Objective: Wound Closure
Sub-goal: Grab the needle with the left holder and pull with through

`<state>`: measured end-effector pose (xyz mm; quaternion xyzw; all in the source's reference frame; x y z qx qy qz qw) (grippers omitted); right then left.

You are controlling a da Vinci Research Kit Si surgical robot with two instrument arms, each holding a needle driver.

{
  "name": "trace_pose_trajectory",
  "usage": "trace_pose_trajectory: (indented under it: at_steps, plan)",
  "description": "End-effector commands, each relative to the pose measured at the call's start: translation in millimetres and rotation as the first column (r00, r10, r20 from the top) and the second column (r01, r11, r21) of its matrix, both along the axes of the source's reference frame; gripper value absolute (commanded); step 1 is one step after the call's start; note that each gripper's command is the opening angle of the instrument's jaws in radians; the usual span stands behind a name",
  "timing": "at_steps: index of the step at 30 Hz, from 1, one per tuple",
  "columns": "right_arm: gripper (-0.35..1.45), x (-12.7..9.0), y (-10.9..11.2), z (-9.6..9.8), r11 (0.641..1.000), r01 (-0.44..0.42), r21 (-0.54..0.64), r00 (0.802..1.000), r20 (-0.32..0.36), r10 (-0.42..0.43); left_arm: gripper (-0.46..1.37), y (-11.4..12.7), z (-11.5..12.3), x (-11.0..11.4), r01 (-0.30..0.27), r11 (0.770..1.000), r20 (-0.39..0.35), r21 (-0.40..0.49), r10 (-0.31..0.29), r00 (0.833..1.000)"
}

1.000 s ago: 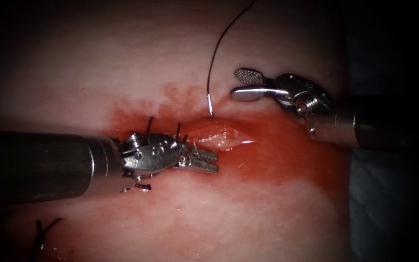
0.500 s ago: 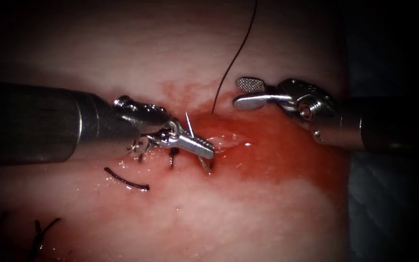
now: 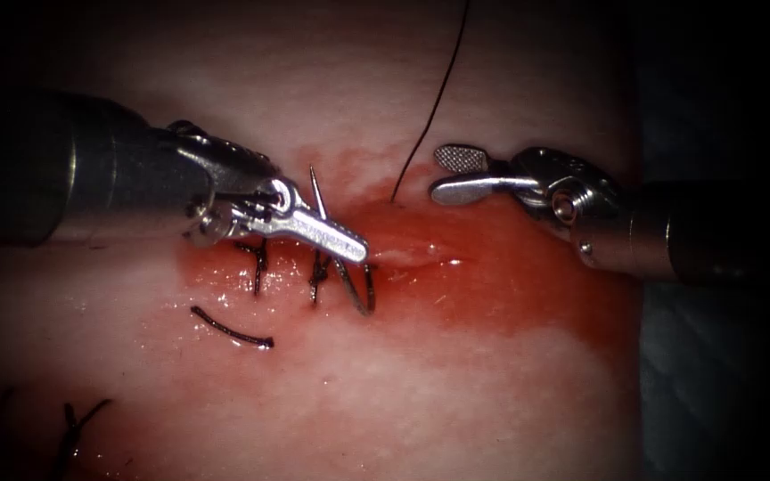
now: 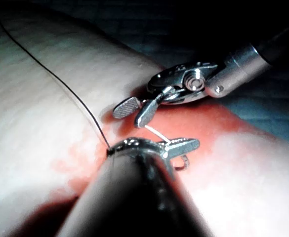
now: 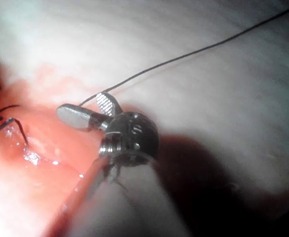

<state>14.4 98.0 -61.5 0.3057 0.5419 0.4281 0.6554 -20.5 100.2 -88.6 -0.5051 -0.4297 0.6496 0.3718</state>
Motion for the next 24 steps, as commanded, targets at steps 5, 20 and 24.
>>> trace_pose_trajectory:
  at_steps: [5, 20, 24]
  plan:
    - [1.0, 0.0, -0.1, 0.0, 1.0, 0.001, -0.001, 1.0, -0.002, -0.001, -0.35, -0.2, -2.1, 0.8, -0.002, 0.953, -0.078, -0.302, -0.022, 0.997]
    - [0.99, 0.2, -0.5, -0.3, 1.0, 0.004, -0.001, 1.0, -0.004, -0.004, -0.35, 6.6, -7.2, 3.3, -0.02, 0.679, -0.274, -0.734, -0.269, 0.923]
    - [0.98, 0.2, -0.6, -0.4, 1.0, 0.007, 0.0, 1.0, -0.005, -0.007, -0.35, 8.6, -7.2, 4.2, -0.035, 0.621, -0.282, -0.783, -0.304, 0.91]
